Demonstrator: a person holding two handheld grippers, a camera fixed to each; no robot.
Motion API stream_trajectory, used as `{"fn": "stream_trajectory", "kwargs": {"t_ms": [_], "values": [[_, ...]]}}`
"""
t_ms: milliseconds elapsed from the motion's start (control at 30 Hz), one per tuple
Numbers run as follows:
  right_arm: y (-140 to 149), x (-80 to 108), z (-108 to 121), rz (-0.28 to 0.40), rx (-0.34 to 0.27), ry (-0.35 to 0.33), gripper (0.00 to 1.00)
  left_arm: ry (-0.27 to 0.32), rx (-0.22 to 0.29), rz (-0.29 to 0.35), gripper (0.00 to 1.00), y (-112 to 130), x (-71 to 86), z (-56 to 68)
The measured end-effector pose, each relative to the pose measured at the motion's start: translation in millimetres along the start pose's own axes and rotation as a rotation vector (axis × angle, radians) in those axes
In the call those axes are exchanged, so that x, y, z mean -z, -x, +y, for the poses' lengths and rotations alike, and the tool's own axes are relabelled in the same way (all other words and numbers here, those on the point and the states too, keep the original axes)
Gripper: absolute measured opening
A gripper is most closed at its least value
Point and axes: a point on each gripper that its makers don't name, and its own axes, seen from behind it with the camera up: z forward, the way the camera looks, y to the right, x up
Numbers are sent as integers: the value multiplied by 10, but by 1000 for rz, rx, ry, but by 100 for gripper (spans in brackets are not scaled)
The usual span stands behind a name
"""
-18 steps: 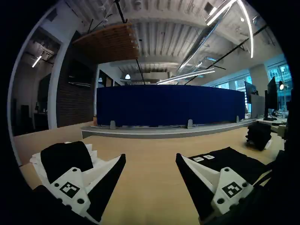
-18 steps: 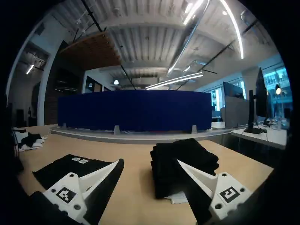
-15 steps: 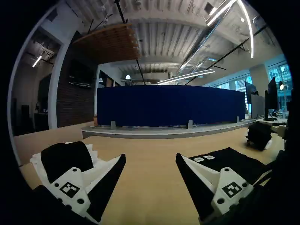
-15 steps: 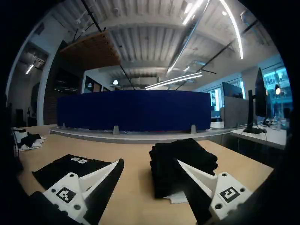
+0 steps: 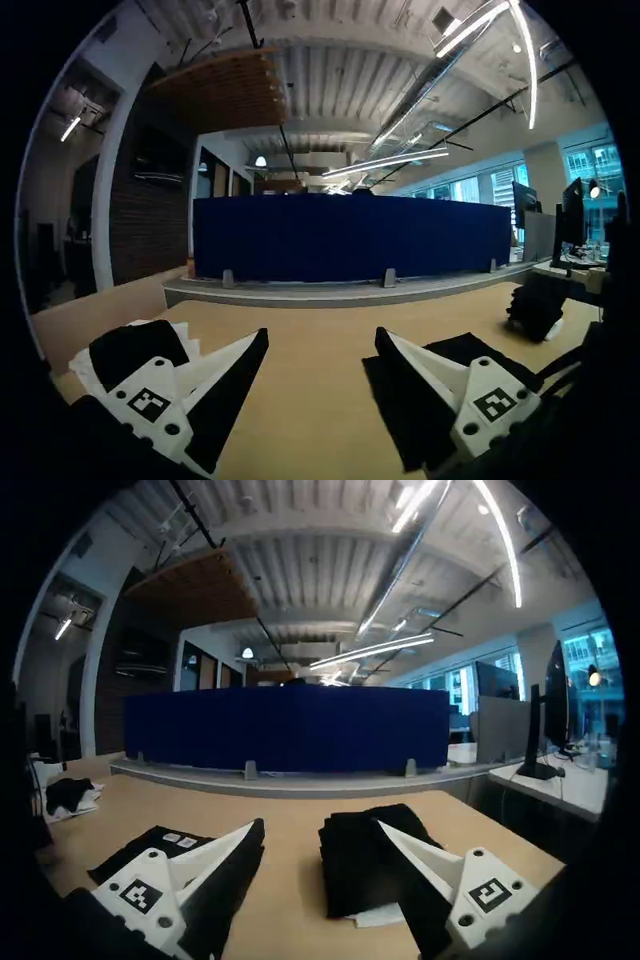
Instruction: Fold towel
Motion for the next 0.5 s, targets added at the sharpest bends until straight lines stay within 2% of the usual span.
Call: {"fn": "stream_trajectory", "kwargs": {"t_ms": [100,300,500], "values": [[-250,26,-1,6,16,-2,100,8,-14,-8,99,-230,26,25],[-655,96,69,13,25,28,100,-24,-33,2,99,-672,79,-54],[-895,102,93,-22,24,22,100,-9,-41,-23,99,-903,115,7]]}}
